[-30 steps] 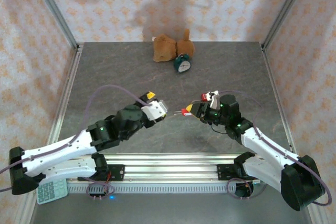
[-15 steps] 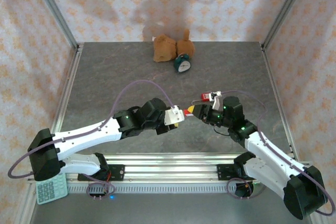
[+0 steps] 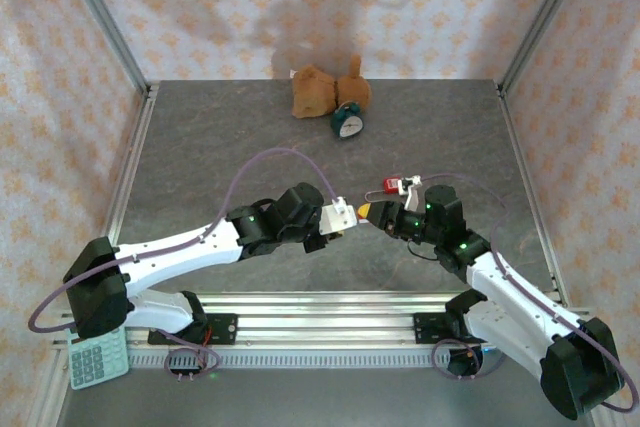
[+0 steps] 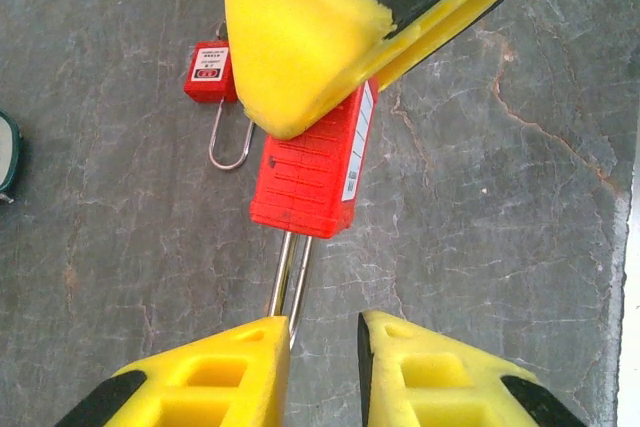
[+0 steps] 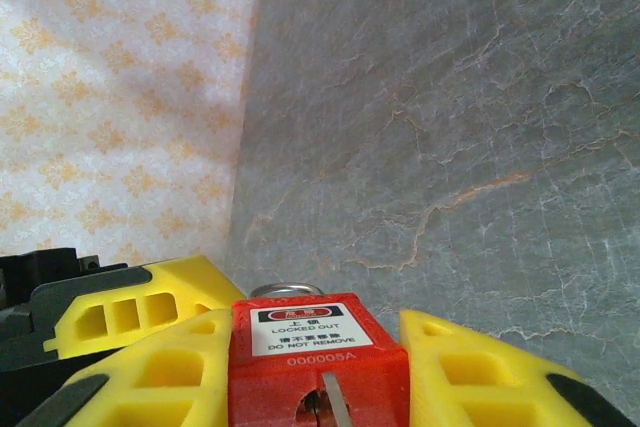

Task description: Unlock with the key

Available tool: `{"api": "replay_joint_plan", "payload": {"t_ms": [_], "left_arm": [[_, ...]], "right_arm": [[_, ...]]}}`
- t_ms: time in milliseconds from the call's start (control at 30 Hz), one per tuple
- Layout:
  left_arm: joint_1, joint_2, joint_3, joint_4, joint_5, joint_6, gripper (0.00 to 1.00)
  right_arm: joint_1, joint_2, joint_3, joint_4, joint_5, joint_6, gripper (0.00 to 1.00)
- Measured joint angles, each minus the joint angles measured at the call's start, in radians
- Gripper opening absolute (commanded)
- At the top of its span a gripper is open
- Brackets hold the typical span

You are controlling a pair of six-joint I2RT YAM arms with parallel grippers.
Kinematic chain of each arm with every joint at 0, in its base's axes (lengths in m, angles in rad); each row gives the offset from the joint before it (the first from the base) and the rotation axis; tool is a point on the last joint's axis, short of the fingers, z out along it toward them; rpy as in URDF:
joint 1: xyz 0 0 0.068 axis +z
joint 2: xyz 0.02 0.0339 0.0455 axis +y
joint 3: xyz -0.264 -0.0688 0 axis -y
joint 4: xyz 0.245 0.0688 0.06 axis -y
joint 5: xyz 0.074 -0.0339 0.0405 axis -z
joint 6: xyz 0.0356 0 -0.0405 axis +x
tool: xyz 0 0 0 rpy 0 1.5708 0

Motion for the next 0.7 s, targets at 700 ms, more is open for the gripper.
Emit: {"api": "replay_joint_plan", "payload": {"t_ms": [700], "left_arm": [[0.013,-0.063,-0.043,0.072,-0.046,-0.011,0.4]], "right_arm": [[0.0,-0.013,-0.008,-0.002,0.003,0.0,0.26]]}}
